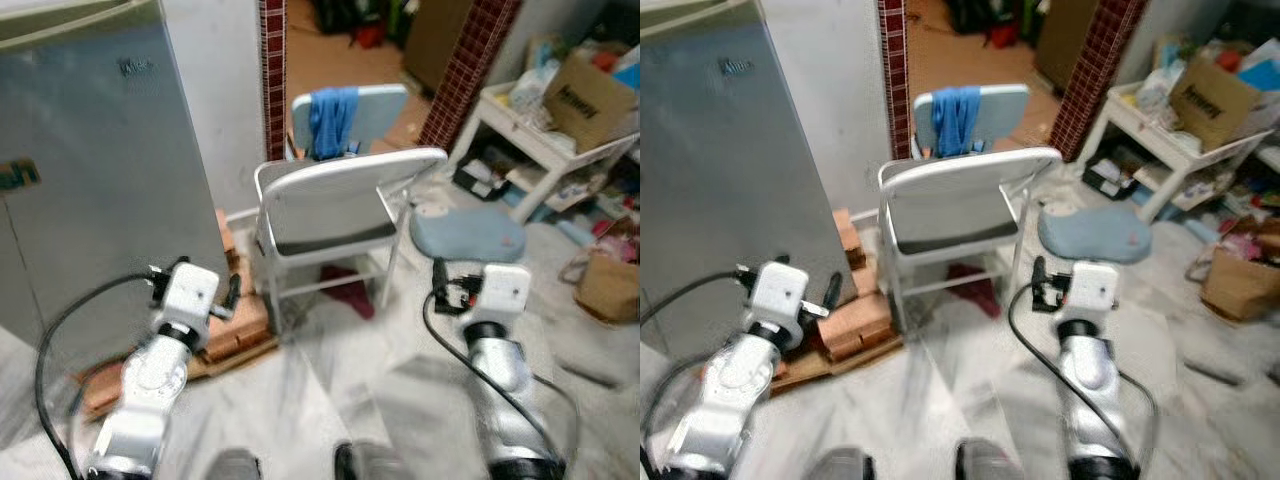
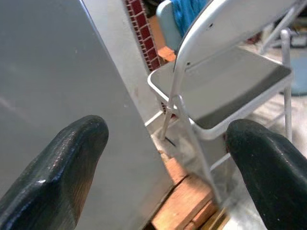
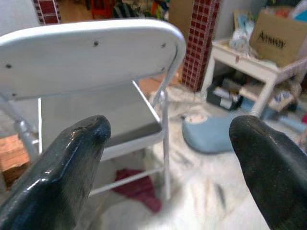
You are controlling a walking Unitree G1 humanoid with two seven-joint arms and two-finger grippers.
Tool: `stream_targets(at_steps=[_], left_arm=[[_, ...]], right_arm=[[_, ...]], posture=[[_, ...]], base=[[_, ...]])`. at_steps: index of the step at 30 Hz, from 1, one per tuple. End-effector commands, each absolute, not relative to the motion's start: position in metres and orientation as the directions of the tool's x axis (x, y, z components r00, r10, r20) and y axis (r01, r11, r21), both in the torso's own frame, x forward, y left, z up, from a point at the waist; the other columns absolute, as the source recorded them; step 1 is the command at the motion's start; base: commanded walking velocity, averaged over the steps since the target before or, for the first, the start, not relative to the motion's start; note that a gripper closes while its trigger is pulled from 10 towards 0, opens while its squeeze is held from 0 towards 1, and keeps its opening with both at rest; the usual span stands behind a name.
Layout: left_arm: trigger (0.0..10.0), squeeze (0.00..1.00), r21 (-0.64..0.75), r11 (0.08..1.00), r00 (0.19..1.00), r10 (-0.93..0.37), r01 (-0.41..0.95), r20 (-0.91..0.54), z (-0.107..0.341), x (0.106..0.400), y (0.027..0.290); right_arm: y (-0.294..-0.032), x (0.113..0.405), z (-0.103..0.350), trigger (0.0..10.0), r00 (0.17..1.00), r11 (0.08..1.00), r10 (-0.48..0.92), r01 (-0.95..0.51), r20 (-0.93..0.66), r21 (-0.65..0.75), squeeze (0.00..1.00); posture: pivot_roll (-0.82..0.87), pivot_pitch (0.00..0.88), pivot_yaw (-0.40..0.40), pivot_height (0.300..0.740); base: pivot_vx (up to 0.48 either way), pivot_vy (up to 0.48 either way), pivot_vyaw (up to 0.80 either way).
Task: Restocking fridge
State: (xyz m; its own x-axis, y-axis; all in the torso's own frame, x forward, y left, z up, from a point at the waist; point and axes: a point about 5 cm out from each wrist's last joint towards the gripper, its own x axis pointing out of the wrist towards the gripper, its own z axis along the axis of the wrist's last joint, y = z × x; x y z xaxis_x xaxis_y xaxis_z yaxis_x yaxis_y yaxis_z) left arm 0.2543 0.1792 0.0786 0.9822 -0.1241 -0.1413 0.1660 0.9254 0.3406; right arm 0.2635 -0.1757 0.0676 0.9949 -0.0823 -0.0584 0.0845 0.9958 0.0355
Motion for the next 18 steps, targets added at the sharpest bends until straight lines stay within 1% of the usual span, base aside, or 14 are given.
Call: stream_targets(at_steps=[1, 5, 14, 18], left_arm=[[10.0, 0.0, 0.338, 0.921, 0.978, -0.158, 0.195, -0.135, 0.0821, 0.256, 0.1708], [10.0, 0.0, 0.377, 0.907, 0.98, -0.147, 0.189, -0.137, 0.0807, 0.257, 0.1754], [10.0, 0.0, 0.33, 0.919, 0.973, -0.177, 0.217, -0.146, 0.0793, 0.2591, 0.1688], [10.0, 0.0, 0.331, 0.918, 0.973, -0.176, 0.218, -0.153, 0.0762, 0.2591, 0.1679]], right_arm=[[-0.1837, 0.2624, 0.0655, 10.0, 0.991, 0.993, -0.113, 0.115, -0.068, 0.02, 0.0], [-0.1842, 0.261, 0.0635, 10.0, 0.989, 0.991, -0.127, 0.13, -0.077, 0.034, 0.0], [-0.1868, 0.2567, 0.0607, 10.0, 0.985, 0.988, -0.147, 0.151, -0.086, 0.035, 0.0], [-0.1884, 0.2567, 0.0604, 10.0, 0.986, 0.989, -0.142, 0.145, -0.09, 0.024, 0.0]], posture=[[0.01, 0.075, 0.001, 0.74], [0.01, 0.066, 0.004, 0.74], [0.01, 0.06, 0.005, 0.74], [0.01, 0.058, -0.007, 0.74]], base=[[0.0, 0.0, -0.8], [0.0, 0.0, -0.8], [0.0, 0.0, -0.8], [-0.273, 0.0, -0.8]])
